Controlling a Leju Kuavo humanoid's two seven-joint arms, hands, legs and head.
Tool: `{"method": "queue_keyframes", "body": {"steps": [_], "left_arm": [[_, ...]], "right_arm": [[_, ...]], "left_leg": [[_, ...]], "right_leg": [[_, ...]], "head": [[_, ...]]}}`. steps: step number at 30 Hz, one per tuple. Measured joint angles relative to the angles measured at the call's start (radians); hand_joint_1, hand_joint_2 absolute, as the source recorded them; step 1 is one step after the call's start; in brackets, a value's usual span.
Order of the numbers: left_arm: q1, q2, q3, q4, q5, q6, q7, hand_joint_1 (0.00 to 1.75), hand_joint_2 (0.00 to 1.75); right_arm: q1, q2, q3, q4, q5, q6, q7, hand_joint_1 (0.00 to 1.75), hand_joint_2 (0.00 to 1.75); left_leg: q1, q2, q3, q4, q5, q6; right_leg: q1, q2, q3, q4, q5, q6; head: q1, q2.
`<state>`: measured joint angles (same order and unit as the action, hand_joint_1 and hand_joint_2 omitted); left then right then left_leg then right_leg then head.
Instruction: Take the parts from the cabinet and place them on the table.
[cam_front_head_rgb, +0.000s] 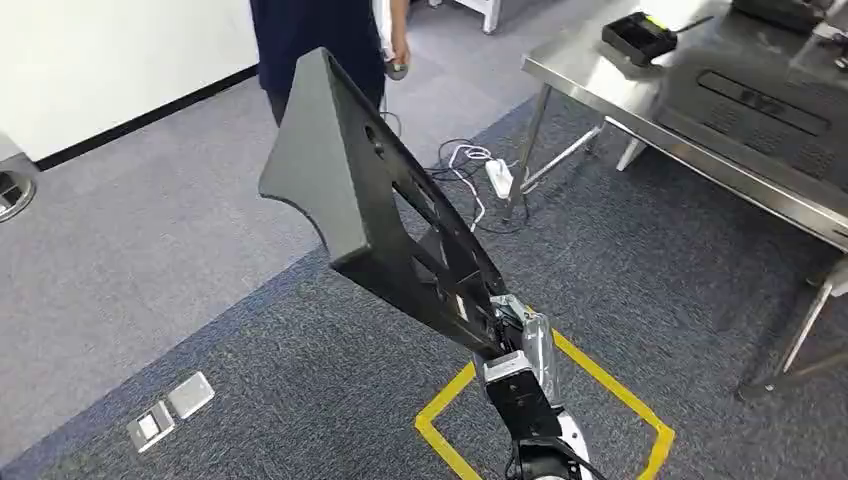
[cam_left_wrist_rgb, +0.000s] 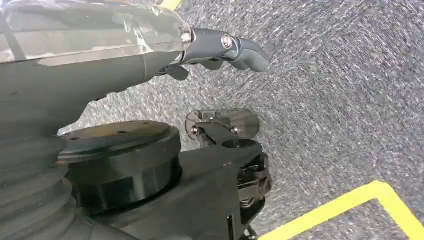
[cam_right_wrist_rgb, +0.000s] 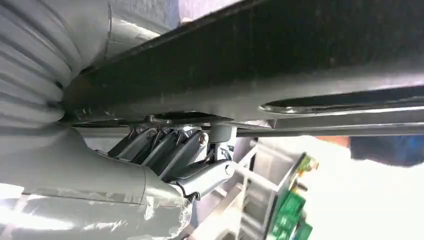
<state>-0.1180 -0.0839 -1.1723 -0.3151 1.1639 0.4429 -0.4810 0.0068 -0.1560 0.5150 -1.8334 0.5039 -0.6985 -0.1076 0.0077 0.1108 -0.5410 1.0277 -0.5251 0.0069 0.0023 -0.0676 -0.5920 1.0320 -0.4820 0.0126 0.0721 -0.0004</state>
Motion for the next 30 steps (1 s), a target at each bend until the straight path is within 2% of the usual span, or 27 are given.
{"method": "queue_keyframes", "body": {"steps": [2, 3, 4, 5, 6, 7, 8, 9, 10, 11, 12, 13, 14, 16, 17, 18, 19, 20, 21, 23, 24, 25, 26, 27, 28, 29, 30], "left_arm": [[-0.001, 0.0, 0.0, 0.0, 0.0, 0.0, 0.0, 0.0, 1.75], [-0.004, 0.0, 0.0, 0.0, 0.0, 0.0, 0.0, 0.0, 1.75], [-0.007, 0.0, 0.0, 0.0, 0.0, 0.0, 0.0, 0.0, 1.75], [-0.009, 0.0, 0.0, 0.0, 0.0, 0.0, -0.001, 0.0, 1.75], [-0.008, 0.0, 0.0, 0.0, -0.001, 0.0, -0.001, 0.0, 1.75], [-0.007, 0.0, 0.0, 0.0, -0.001, 0.0, -0.001, 0.0, 1.75], [-0.006, 0.0, 0.0, 0.0, -0.001, 0.0, -0.001, 0.0, 1.75], [-0.004, 0.0, 0.0, 0.0, -0.001, 0.0, -0.001, 0.0, 1.75], [-0.003, 0.0, 0.0, 0.0, -0.002, 0.0, -0.001, 0.0, 1.75], [-0.004, 0.0, 0.0, 0.0, -0.002, 0.0, -0.001, 0.0, 1.75], [-0.005, 0.0, 0.0, 0.0, -0.002, -0.002, -0.001, 0.0, 1.75], [-0.006, 0.0, 0.0, 0.0, -0.002, -0.003, -0.001, 0.0, 1.75], [-0.006, 0.001, 0.0, 0.0, -0.002, -0.003, -0.001, 0.0, 1.75], [-0.007, 0.001, 0.0, 0.0, -0.002, -0.003, -0.002, 0.0, 1.75], [-0.008, 0.001, 0.0, 0.0, -0.002, -0.003, -0.002, 0.0, 1.75], [-0.009, 0.0, 0.0, 0.0, -0.002, -0.003, -0.002, 0.0, 1.75], [-0.011, -0.002, 0.0, 0.0, -0.002, -0.003, -0.003, 0.0, 1.75], [-0.012, -0.003, 0.0, 0.0, -0.002, -0.003, -0.004, 0.0, 1.75], [-0.011, -0.003, 0.0, 0.0, -0.003, -0.003, -0.005, 0.0, 1.75], [-0.009, -0.003, 0.0, 0.0, -0.002, -0.006, -0.005, 0.0, 1.75], [-0.008, -0.003, 0.0, 0.0, -0.002, -0.006, -0.005, 0.0, 1.75], [-0.008, -0.003, 0.0, 0.0, -0.002, -0.006, -0.005, 0.0, 1.75], [-0.009, -0.003, 0.0, 0.0, -0.002, -0.006, -0.005, 0.0, 1.75], [-0.009, -0.003, 0.0, 0.0, -0.002, -0.007, -0.005, 0.0, 1.75], [-0.009, -0.004, 0.0, 0.0, -0.002, -0.008, -0.005, 0.0, 1.75], [-0.01, -0.004, 0.0, 0.0, -0.002, -0.009, -0.005, 0.0, 1.75], [-0.011, -0.004, 0.0, 0.0, -0.002, -0.009, -0.005, 0.0, 1.75]], "right_arm": [[0.004, 0.0, -0.002, 0.0, 0.002, 0.0, 0.001, 1.75, 1.75], [0.005, 0.0, -0.002, -0.001, 0.004, 0.0, 0.001, 1.75, 1.75], [0.008, 0.0, -0.002, -0.002, 0.008, 0.0, 0.002, 1.75, 1.75], [0.006, 0.0, -0.003, -0.003, 0.013, 0.0, 0.002, 1.75, 1.75], [0.005, 0.0, -0.003, -0.003, 0.016, 0.0, 0.003, 1.75, 1.75], [0.005, 0.001, -0.003, -0.004, 0.018, 0.0, 0.003, 1.75, 1.75], [0.006, 0.0, -0.003, -0.004, 0.018, 0.0, 0.005, 1.75, 1.75], [0.009, 0.0, -0.004, -0.004, 0.019, 0.0, 0.006, 1.75, 1.75], [0.011, 0.0, -0.004, -0.004, 0.02, 0.0, 0.006, 1.75, 1.75], [0.012, 0.0, -0.004, -0.004, 0.02, 0.0, 0.006, 1.75, 1.75], [0.012, 0.0, -0.004, -0.004, 0.022, 0.0, 0.008, 1.75, 1.75], [0.012, 0.0, -0.004, -0.005, 0.024, 0.0, 0.009, 1.75, 1.75], [0.011, 0.0, -0.004, -0.005, 0.026, 0.0, 0.01, 1.75, 1.75], [0.013, 0.0, -0.004, -0.006, 0.029, 0.0, 0.013, 1.75, 1.75], [0.015, 0.0, -0.004, -0.008, 0.03, 0.0, 0.013, 1.75, 1.75], [0.016, 0.0, -0.004, -0.009, 0.032, 0.0, 0.016, 1.75, 1.75], [0.019, -0.001, -0.005, -0.011, 0.033, -0.001, 0.018, 1.75, 1.75], [0.018, -0.001, -0.005, -0.014, 0.035, -0.001, 0.019, 1.75, 1.75], [0.014, -0.001, -0.005, -0.014, 0.035, -0.001, 0.02, 1.75, 1.75], [0.016, -0.001, -0.005, -0.014, 0.035, -0.001, 0.021, 1.75, 1.75], [0.017, -0.001, -0.005, -0.014, 0.035, -0.001, 0.022, 1.75, 1.75], [0.018, -0.002, -0.005, -0.014, 0.035, -0.001, 0.023, 1.75, 1.75], [0.018, -0.002, -0.005, -0.014, 0.035, 0.0, 0.025, 1.75, 1.75], [0.018, -0.003, -0.005, -0.014, 0.037, -0.001, 0.026, 1.75, 1.75], [0.017, -0.003, -0.005, -0.014, 0.039, -0.001, 0.027, 1.75, 1.75], [0.016, -0.003, -0.005, -0.014, 0.04, 0.0, 0.029, 1.75, 1.75], [0.016, -0.003, -0.005, -0.016, 0.04, 0.0, 0.03, 1.75, 1.75]], "left_leg": [[0.0, 0.021, 0.011, -0.006, -0.003, -0.01], [0.001, 0.032, 0.017, -0.006, -0.007, -0.018], [0.008, -0.016, 0.018, 0.013, -0.021, -0.026], [0.009, -0.069, -0.002, 0.057, -0.05, -0.026], [0.009, -0.089, -0.035, 0.128, -0.088, -0.026], [0.007, -0.098, -0.078, 0.212, -0.125, -0.026], [0.006, -0.1, -0.118, 0.284, -0.147, -0.027], [0.005, -0.1, -0.14, 0.314, -0.142, -0.026], [0.003, -0.101, -0.138, 0.294, -0.113, -0.022], [0.003, -0.104, -0.117, 0.235, -0.068, -0.017], [0.003, -0.116, -0.082, 0.145, -0.012, -0.012], [0.004, -0.149, -0.048, 0.055, 0.036, -0.008], [0.011, -0.213, -0.042, 0.03, 0.026, -0.007], [0.003, -0.193, -0.04, 0.018, 0.029, -0.008], [0.0, -0.184, -0.038, 0.018, 0.028, -0.002], [0.004, -0.17, -0.034, 0.008, 0.032, 0.004], [0.012, -0.151, -0.029, -0.004, 0.037, 0.011], [0.011, -0.141, -0.024, -0.011, 0.038, 0.016], [0.011, -0.125, -0.022, -0.012, 0.037, 0.018], [0.011, -0.093, -0.021, -0.011, 0.032, 0.022], [0.011, -0.078, -0.021, -0.01, 0.03, 0.022], [0.012, -0.064, -0.018, -0.01, 0.027, 0.02], [0.013, -0.053, -0.014, -0.01, 0.024, 0.017], [0.014, -0.042, -0.007, -0.01, 0.019, 0.014], [0.015, -0.031, 0.002, -0.01, 0.014, 0.009], [0.011, -0.024, 0.008, -0.01, 0.008, 0.002], [0.005, -0.016, 0.009, -0.006, 0.004, -0.006]], "right_leg": [[0.004, 0.025, -0.002, 0.0, -0.004, -0.009], [-0.002, 0.038, 0.003, -0.008, 0.0, -0.017], [-0.008, 0.046, 0.008, -0.012, 0.004, -0.022], [-0.008, 0.056, 0.008, -0.012, 0.004, -0.028], [-0.008, 0.065, 0.009, -0.012, 0.003, -0.032], [-0.006, 0.077, 0.01, -0.011, 0.002, -0.035], [-0.004, 0.092, 0.01, -0.01, 0.001, -0.036], [-0.003, 0.107, 0.01, -0.009, 0.001, -0.037], [-0.003, 0.123, 0.013, -0.007, -0.001, -0.038], [-0.002, 0.138, 0.015, -0.006, -0.002, -0.038], [-0.003, 0.154, 0.019, -0.004, -0.005, -0.036], [-0.004, 0.167, 0.02, 0.0, -0.009, -0.033], [-0.002, 0.176, 0.015, 0.005, -0.012, -0.028], [-0.013, 0.2, 0.006, 0.005, -0.011, -0.017], [-0.016, 0.213, 0.006, 0.001, -0.009, -0.01], [-0.012, 0.227, 0.005, -0.001, -0.007, -0.002], [-0.013, 0.199, 0.005, 0.008, -0.015, -0.001], [-0.006, 0.131, -0.009, 0.039, -0.037, 0.007], [-0.007, 0.097, -0.04, 0.099, -0.073, 0.014], [-0.013, 0.077, -0.121, 0.259, -0.141, 0.025], [-0.018, 0.076, -0.147, 0.304, -0.146, 0.03], [-0.021, 0.073, -0.145, 0.293, -0.124, 0.033], [-0.024, 0.069, -0.121, 0.244, -0.089, 0.034], [-0.025, 0.059, -0.074, 0.152, -0.038, 0.035], [-0.025, 0.037, -0.024, 0.056, 0.006, 0.034], [-0.017, -0.013, 0.005, 0.001, 0.001, 0.029], [-0.011, 0.004, 0.002, -0.006, 0.006, 0.011]], "head": [[-0.008, 0.0], [-0.011, 0.0], [-0.012, 0.0], [-0.02, 0.0], [-0.029, 0.0], [-0.038, 0.0], [-0.042, 0.0], [-0.045, 0.0], [-0.046, 0.0], [-0.047, 0.0], [-0.049, 0.0], [-0.051, 0.0], [-0.053, 0.0], [-0.054, 0.0], [-0.055, 0.0], [-0.056, 0.0], [-0.055, 0.0], [-0.043, 0.0], [-0.032, 0.0], [-0.026, 0.0], [-0.022, 0.0], [-0.017, 0.0], [-0.013, 0.0], [-0.009, 0.0], [-0.004, 0.0], [0.002, 0.0], [0.0, 0.0]]}}
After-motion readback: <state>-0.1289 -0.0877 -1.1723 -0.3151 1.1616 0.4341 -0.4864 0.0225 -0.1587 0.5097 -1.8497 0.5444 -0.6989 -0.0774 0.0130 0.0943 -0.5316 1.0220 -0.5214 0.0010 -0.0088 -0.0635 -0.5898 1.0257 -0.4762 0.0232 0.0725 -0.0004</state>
